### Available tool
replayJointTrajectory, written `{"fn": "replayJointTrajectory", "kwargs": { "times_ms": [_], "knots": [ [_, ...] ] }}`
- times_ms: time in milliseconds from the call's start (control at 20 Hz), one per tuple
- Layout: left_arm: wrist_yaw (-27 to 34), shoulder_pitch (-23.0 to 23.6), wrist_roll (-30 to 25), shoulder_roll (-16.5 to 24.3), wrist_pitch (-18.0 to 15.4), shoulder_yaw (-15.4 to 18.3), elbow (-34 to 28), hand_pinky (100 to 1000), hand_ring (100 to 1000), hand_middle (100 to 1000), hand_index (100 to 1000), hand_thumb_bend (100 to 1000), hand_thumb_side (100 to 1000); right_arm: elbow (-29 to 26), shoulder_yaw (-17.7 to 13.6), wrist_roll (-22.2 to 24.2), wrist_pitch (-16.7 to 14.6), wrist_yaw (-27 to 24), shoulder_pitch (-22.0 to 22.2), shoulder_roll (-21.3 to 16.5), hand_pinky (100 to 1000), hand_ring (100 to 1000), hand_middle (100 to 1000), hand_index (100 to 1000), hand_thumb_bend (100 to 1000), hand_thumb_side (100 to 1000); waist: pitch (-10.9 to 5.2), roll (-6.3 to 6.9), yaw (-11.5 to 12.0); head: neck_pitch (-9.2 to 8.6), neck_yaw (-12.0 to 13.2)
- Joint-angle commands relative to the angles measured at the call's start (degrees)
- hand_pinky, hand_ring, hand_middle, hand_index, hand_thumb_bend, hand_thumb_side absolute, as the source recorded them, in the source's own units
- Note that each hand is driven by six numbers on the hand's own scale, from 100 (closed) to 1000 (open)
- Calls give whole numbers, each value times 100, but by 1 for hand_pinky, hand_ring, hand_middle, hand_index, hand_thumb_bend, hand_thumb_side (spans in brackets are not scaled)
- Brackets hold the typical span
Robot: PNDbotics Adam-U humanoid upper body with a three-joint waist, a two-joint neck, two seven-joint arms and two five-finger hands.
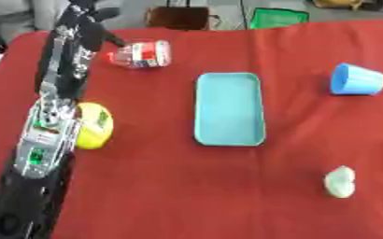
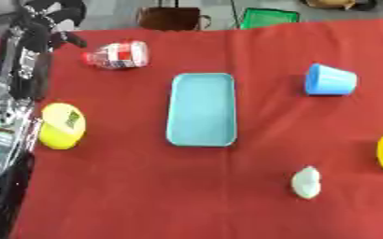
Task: Pick up objects on the table and place them in the box.
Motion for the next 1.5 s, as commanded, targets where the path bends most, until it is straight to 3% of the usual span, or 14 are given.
{"fn": "replayJointTrajectory", "kwargs": {
  "times_ms": [50, 450, 750, 950, 1100, 1250, 1300, 1400, 1500],
  "knots": [
    [-29, -42, 3, 98, 19, 60, -78, 541, 815, 864, 886, 689, 699, -91, -32, 31, -10, -27, -47, -58, 635, 685, 717, 916, 776, 533, -73, -32, 12, 34, 3],
    [-99, -1, 8, 192, 2, 107, -78, 547, 816, 862, 886, 681, 680, -83, -37, 48, -11, -34, -28, -61, 636, 685, 718, 917, 776, 532, -95, -32, 14, 34, -42],
    [-410, 290, 84, 552, -148, 166, -78, 559, 820, 859, 889, 650, 668, -73, -36, 51, -20, -36, -27, -74, 637, 686, 719, 918, 775, 533, -119, -37, 19, 34, -103],
    [-1023, 1092, 11, 1422, -501, 73, -78, 596, 825, 853, 897, 650, 675, -63, -40, 51, -25, -26, -24, -125, 638, 686, 719, 918, 775, 533, -152, 5, 33, 34, -172],
    [-1934, 1688, -33, 2025, -580, 71, -78, 649, 835, 846, 903, 710, 682, -54, -40, 54, -19, -16, 1, -155, 638, 686, 719, 918, 774, 533, -193, 55, 63, 34, -215],
    [-3056, 2023, -296, 2305, -331, 44, -78, 707, 841, 846, 914, 761, 713, -45, -37, 67, -18, -7, 19, -171, 638, 686, 719, 918, 774, 532, -216, 79, 73, 34, -256],
    [-3550, 2144, -422, 2335, -73, 101, -78, 783, 854, 844, 920, 865, 712, -44, -44, 64, -17, -6, 23, -181, 638, 686, 719, 918, 773, 533, -221, 89, 92, 34, -277],
    [-4444, 2221, -528, 2249, 437, 102, -78, 786, 852, 840, 918, 889, 707, -45, -43, 65, -17, -8, 25, -184, 638, 686, 719, 919, 773, 532, -220, 91, 97, 34, -295],
    [-4953, 2220, -483, 2125, 833, 49, -78, 800, 856, 842, 920, 911, 701, -45, -39, 74, -22, -11, 24, -181, 638, 686, 719, 919, 773, 532, -212, 90, 91, 34, -315]
  ]
}}
